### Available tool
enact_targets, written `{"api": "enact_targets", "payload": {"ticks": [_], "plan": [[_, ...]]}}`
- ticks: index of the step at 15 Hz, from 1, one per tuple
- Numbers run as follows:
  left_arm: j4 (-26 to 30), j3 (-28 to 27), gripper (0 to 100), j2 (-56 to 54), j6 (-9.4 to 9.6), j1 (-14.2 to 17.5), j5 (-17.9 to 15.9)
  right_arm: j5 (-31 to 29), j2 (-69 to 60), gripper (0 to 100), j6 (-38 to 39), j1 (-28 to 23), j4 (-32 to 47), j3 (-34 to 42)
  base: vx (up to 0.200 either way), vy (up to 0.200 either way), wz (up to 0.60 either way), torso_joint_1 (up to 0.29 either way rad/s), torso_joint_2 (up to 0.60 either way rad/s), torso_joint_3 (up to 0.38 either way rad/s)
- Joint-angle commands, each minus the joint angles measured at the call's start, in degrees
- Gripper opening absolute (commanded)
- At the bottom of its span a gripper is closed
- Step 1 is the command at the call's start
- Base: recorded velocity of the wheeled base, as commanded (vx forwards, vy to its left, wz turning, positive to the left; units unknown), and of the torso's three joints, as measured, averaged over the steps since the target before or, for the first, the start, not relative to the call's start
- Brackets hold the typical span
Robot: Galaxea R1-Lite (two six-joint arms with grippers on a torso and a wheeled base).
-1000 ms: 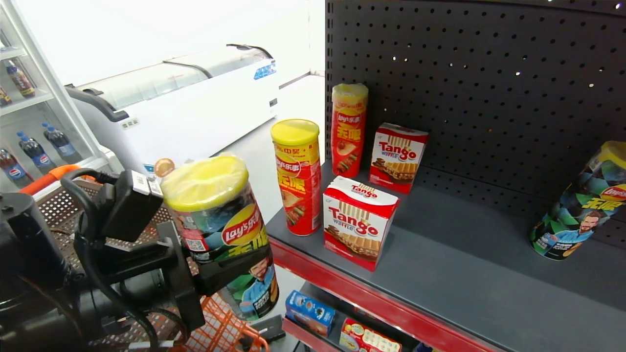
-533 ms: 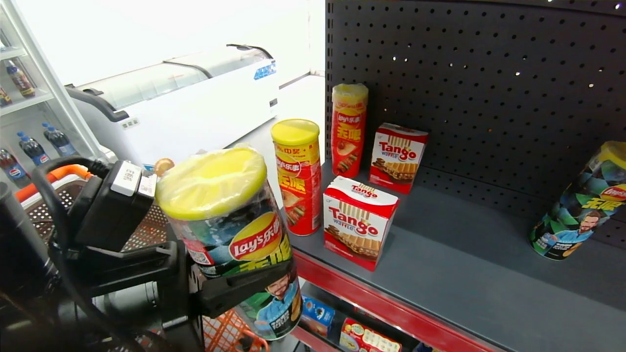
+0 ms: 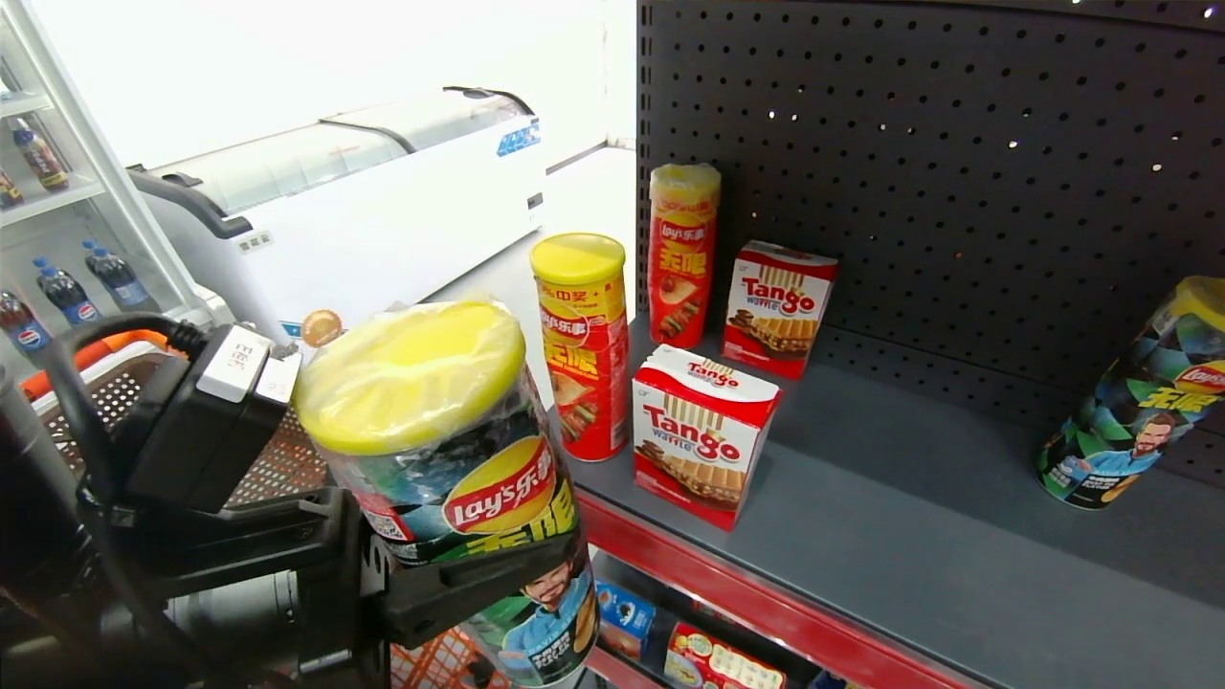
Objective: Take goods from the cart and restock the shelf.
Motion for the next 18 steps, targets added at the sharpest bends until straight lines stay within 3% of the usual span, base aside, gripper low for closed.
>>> {"api": "enact_targets", "payload": {"ticks": [1, 5, 12, 18], "plan": [[-0.02, 0.02, 0, -0.03, -0.05, 0.01, -0.01, 0.01, 0.07, 100, -0.07, 0.0, 0.01, 0.0, 0.0, 0.0, -0.6, 0.002, 0.01, 0.007], [-0.11, 0.02, 0, 0.06, 0.04, 0.28, -0.01, -0.08, 0.07, 100, -0.07, 0.0, -0.08, 0.0, 0.0, 0.0, -0.6, 0.005, 0.0, 0.001], [-0.11, 0.1, 0, 0.15, 0.04, 0.37, -0.01, 0.01, 0.07, 100, -0.07, 0.0, 0.01, 0.0, 0.0, 0.0, 0.0, 0.0, 0.0, 0.0], [-0.11, 0.19, 0, 0.24, 0.04, 0.45, -0.01, 0.01, 0.07, 100, -0.07, 0.0, 0.01, 0.0, 0.0, 0.0, -0.6, 0.004, 0.0, 0.001]]}}
